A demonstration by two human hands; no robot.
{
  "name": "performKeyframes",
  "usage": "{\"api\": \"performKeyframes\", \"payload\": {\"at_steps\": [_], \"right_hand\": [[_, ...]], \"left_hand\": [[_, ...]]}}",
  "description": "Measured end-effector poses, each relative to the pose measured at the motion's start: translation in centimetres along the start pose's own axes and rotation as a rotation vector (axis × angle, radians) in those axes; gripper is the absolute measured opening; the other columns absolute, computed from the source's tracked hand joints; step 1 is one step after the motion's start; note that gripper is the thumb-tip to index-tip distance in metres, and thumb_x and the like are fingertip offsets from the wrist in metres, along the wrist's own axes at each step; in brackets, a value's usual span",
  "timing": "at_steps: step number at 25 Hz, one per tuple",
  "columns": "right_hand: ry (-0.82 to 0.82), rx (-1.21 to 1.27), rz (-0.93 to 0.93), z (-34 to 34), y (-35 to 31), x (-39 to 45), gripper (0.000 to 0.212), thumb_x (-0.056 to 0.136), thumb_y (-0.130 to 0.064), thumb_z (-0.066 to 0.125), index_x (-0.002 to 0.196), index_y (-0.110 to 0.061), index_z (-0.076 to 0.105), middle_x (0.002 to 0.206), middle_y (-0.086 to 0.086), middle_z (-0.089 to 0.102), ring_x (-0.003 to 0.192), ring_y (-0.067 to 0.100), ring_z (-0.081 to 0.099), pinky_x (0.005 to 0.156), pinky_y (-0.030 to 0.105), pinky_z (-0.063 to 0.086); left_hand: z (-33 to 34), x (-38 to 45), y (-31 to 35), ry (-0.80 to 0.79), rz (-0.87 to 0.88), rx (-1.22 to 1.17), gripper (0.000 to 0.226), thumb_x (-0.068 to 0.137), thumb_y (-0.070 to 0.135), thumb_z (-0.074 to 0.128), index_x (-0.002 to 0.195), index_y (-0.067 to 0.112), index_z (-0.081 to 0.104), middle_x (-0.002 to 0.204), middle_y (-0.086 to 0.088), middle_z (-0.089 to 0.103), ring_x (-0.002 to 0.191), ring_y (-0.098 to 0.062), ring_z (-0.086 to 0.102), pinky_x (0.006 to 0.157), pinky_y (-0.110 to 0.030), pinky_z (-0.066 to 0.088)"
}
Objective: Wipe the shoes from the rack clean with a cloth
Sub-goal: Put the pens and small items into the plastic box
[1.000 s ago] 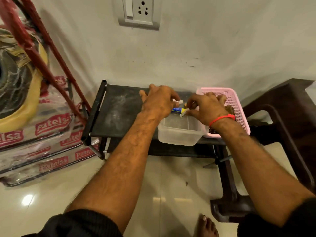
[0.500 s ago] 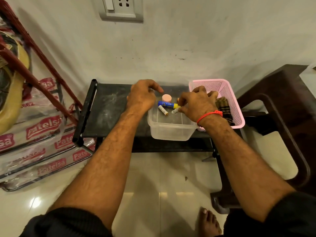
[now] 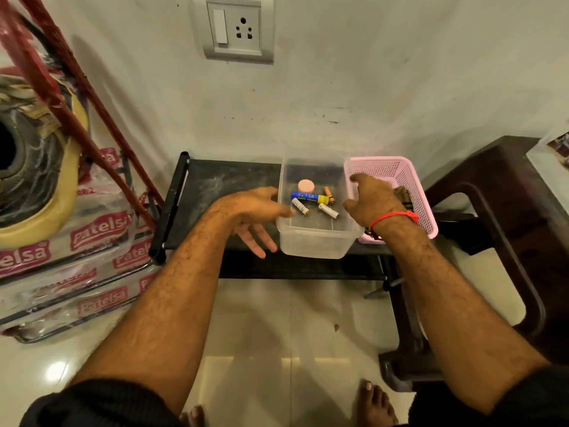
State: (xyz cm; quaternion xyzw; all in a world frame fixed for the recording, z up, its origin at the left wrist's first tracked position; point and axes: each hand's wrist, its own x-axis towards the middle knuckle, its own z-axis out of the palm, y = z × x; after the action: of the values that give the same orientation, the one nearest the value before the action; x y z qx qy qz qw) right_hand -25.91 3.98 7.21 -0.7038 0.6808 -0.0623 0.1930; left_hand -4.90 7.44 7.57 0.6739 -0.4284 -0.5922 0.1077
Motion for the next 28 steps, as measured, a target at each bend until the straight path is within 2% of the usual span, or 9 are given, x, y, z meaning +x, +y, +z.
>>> {"api": "performKeyframes", "payload": {"at_steps": [3, 6, 9, 12, 17, 19, 21, 24, 28], "right_hand": [[-0.023, 0.015, -0.029, 0.4, -1.2, -1.0, 0.048, 0.095, -0.007, 0.058, 0.142, -0.007, 0.05, 0.139, 0.019, 0.055, 0.129, 0.035, 0.049, 0.108, 0.037, 0.038], [0.071, 0.234, -0.09, 1.5, -2.9, -2.1, 0.044, 0.093, -0.006, 0.058, 0.137, -0.012, 0.057, 0.135, 0.014, 0.061, 0.123, 0.03, 0.056, 0.107, 0.034, 0.04], [0.093, 0.35, -0.16, 2.8, -5.2, -2.1, 0.043, 0.092, -0.009, 0.061, 0.134, -0.018, 0.06, 0.106, 0.011, 0.07, 0.087, 0.02, 0.066, 0.087, 0.031, 0.051], [0.03, 0.364, -0.214, 4.6, -7.2, -2.9, 0.041, 0.096, -0.007, 0.057, 0.135, -0.019, 0.059, 0.089, 0.005, 0.063, 0.064, 0.007, 0.052, 0.076, 0.023, 0.048], [-0.005, 0.427, -0.178, 5.2, -7.8, -3.4, 0.045, 0.1, -0.002, 0.05, 0.142, -0.017, 0.052, 0.139, 0.014, 0.055, 0.106, 0.022, 0.059, 0.094, 0.026, 0.045], [-0.009, 0.446, -0.177, 5.4, -7.3, -3.3, 0.046, 0.101, -0.002, 0.048, 0.144, -0.017, 0.049, 0.143, 0.014, 0.052, 0.122, 0.025, 0.055, 0.101, 0.027, 0.043], [-0.021, 0.46, -0.18, 5.7, -6.7, -3.1, 0.044, 0.102, -0.008, 0.049, 0.144, -0.019, 0.049, 0.14, 0.014, 0.055, 0.118, 0.023, 0.057, 0.096, 0.026, 0.044], [-0.054, 0.5, -0.176, 5.7, -6.1, -2.8, 0.043, 0.103, -0.02, 0.052, 0.146, -0.02, 0.048, 0.131, 0.016, 0.06, 0.119, 0.029, 0.058, 0.094, 0.03, 0.046], [-0.086, 0.549, -0.186, 4.4, -4.7, -3.4, 0.046, 0.102, -0.019, 0.054, 0.147, -0.016, 0.046, 0.145, 0.012, 0.053, 0.134, 0.024, 0.05, 0.105, 0.031, 0.042]], "left_hand": [[0.5, -1.1, -1.0, 0.047, 0.058, -0.069, 0.055, 0.106, 0.013, 0.049, 0.156, 0.028, 0.029, 0.12, -0.017, 0.062, 0.084, -0.038, 0.077, 0.069, -0.054, 0.063], [-0.8, -2.0, -2.4, 0.21, 0.122, -0.176, 0.055, 0.106, 0.013, 0.049, 0.156, 0.026, 0.031, 0.123, -0.013, 0.057, 0.08, -0.037, 0.076, 0.063, -0.045, 0.064], [-3.4, -2.8, -4.5, 0.324, 0.151, -0.222, 0.058, 0.104, 0.01, 0.053, 0.155, 0.028, 0.033, 0.132, -0.006, 0.051, 0.085, -0.035, 0.075, 0.063, -0.042, 0.065], [-4.5, -3.2, -6.6, 0.36, 0.1, -0.209, 0.059, 0.105, 0.01, 0.052, 0.156, 0.03, 0.031, 0.142, -0.009, 0.048, 0.089, -0.034, 0.075, 0.071, -0.042, 0.065], [-4.3, -2.9, -8.0, 0.351, 0.161, -0.266, 0.056, 0.108, 0.025, 0.047, 0.159, 0.037, 0.026, 0.155, -0.015, 0.042, 0.085, -0.03, 0.077, 0.072, -0.038, 0.065], [-3.8, -2.6, -7.9, 0.353, 0.178, -0.266, 0.056, 0.109, 0.037, 0.043, 0.16, 0.038, 0.022, 0.161, -0.014, 0.036, 0.081, -0.027, 0.076, 0.068, -0.033, 0.065], [-3.4, -2.4, -7.8, 0.38, 0.169, -0.22, 0.056, 0.108, 0.047, 0.039, 0.16, 0.038, 0.021, 0.161, -0.012, 0.036, 0.08, -0.024, 0.075, 0.066, -0.031, 0.064], [-3.4, -2.4, -7.7, 0.443, 0.153, -0.024, 0.059, 0.106, 0.058, 0.029, 0.159, 0.03, 0.028, 0.152, -0.011, 0.048, 0.082, -0.022, 0.074, 0.071, -0.035, 0.063], [-2.6, -2.9, -7.7, 0.488, 0.146, 0.102, 0.068, 0.102, 0.067, 0.021, 0.156, 0.027, 0.029, 0.14, -0.01, 0.057, 0.082, -0.02, 0.072, 0.066, -0.033, 0.059]]}}
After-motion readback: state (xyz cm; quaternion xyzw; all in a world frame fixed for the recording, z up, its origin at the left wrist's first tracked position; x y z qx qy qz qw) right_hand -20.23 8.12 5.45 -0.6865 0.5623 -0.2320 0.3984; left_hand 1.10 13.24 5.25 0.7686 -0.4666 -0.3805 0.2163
